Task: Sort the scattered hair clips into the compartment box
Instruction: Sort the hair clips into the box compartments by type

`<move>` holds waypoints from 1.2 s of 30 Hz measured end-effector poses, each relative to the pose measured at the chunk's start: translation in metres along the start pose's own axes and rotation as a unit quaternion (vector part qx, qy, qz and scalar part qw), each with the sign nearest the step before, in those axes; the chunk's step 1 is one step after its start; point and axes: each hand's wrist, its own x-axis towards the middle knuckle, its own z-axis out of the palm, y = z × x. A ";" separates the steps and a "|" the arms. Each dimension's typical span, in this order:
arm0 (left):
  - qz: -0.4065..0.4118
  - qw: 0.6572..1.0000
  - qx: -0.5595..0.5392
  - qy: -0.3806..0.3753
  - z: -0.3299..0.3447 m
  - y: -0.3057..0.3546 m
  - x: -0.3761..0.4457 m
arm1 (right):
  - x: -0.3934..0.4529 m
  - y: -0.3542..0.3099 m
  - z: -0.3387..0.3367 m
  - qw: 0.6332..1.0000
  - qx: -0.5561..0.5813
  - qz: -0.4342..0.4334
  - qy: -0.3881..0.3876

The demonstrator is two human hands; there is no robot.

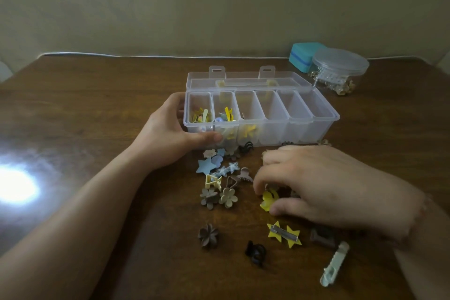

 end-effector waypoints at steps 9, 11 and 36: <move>0.000 1.000 -0.009 0.000 -0.001 0.000 0.000 | -0.007 -0.003 -0.003 0.997 0.018 -0.061 -0.050; 0.000 1.000 -0.010 -0.002 -0.001 0.000 0.000 | -0.006 -0.005 0.002 0.996 0.007 -0.080 -0.035; 0.014 1.000 -0.013 0.003 -0.001 0.000 0.000 | 0.038 0.010 0.008 0.976 0.029 0.073 0.203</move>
